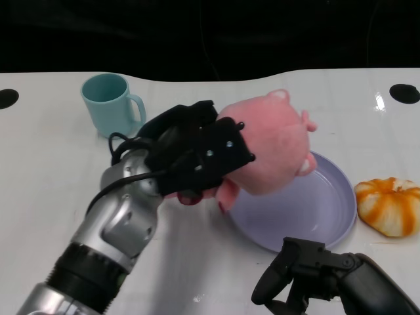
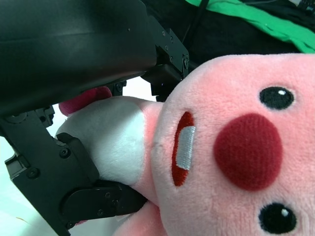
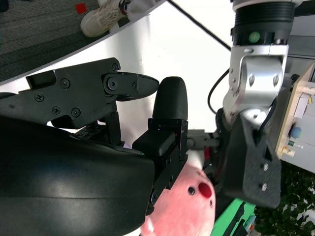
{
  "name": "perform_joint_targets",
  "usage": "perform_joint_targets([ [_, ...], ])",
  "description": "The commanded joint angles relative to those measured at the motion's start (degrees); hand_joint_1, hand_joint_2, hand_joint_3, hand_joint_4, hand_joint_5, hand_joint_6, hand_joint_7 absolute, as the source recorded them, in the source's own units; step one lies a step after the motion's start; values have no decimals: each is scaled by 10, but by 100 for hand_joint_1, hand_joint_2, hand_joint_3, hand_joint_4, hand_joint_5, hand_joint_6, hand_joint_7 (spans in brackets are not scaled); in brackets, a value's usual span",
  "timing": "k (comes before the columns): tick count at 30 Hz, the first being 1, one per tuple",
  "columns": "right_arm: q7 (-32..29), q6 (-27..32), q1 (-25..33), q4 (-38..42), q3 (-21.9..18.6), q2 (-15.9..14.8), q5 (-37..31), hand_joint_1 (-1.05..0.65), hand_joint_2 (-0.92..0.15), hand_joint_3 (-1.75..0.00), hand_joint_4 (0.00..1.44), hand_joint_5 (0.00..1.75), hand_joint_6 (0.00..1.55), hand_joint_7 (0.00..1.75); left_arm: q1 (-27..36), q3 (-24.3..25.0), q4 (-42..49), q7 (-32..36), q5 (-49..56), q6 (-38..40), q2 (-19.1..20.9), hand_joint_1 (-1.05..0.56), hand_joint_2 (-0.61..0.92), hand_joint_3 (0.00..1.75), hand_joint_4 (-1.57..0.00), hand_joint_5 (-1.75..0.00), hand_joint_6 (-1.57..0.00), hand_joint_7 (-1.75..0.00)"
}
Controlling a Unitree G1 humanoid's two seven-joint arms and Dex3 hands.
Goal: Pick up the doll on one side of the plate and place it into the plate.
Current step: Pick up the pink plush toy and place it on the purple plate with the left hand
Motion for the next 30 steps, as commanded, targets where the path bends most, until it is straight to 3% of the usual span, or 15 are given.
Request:
perform_joint_targets([
  [1, -4, -8, 4, 1, -1, -1, 0, -25, -92, -31, 68, 153, 61, 125, -29, -12, 22, 4, 12, 19, -20, -20, 45, 117, -96, -175, -71, -175],
  [10, -3, -1, 12, -12, 4, -2, 0, -24, -92, -31, 68, 152, 61, 125, -56, -46, 89, 19, 33, 16, -63, -22, 54, 102, -90, -175, -63, -175],
  [13, -1, 2, 13, -15, 4, -4, -2, -25, -92, -31, 68, 152, 61, 125, -63, -35, 106, 23, 23, 19, -83, -17, 50, 101, -87, -175, -68, -161],
  [14, -1, 3, 13, -16, 3, -5, -3, -25, -92, -31, 68, 152, 61, 125, -64, -30, 110, 24, 19, 18, -87, -19, 52, 91, -83, -175, -73, -132],
  [15, 0, 4, 13, -17, 3, -6, -3, -25, -92, -32, 68, 152, 61, 125, -64, -23, 113, 23, 10, 12, -92, -19, 54, 86, -82, -175, -75, -120],
  [16, 1, 5, 14, -18, 2, -6, -2, -25, -92, -32, 68, 152, 61, 125, -65, -16, 116, 18, -2, 6, -97, -20, 60, 72, -80, -162, -77, -93],
  [17, 1, 6, 14, -19, 1, -6, -1, -24, -92, -32, 68, 152, 61, 125, -66, -13, 118, 14, -9, 1, -99, -24, 74, 49, -75, -161, -77, -56],
  [19, 2, 6, 14, -20, 0, -7, -1, -24, -92, -31, 69, 152, 61, 126, -65, -10, 114, -1, -24, -11, -98, -28, 87, 26, -68, -159, -76, -24],
  [20, 3, 6, 14, -20, -1, -7, -1, -24, -92, -31, 69, 152, 62, 126, -64, -16, 108, -12, -24, -13, -93, -33, 90, 23, -55, -151, -69, -15],
  [21, 3, 6, 14, -20, -1, -8, -1, -24, -92, -31, 69, 151, 62, 126, -63, -23, 102, -19, -20, -14, -88, -46, 91, 23, -29, -111, -54, -6],
  [24, 4, 5, 14, -20, -4, -9, 1, -24, -92, -30, 70, 151, 62, 126, -61, -52, 83, -33, 8, -2, -73, -67, 92, 27, -8, -59, -32, -1],
  [30, 6, 5, 17, -21, -10, -10, 4, -23, -92, -30, 70, 151, 62, 126, -55, -102, 49, -60, 59, 4, -39, -82, 92, 33, 0, -22, -14, 0],
])
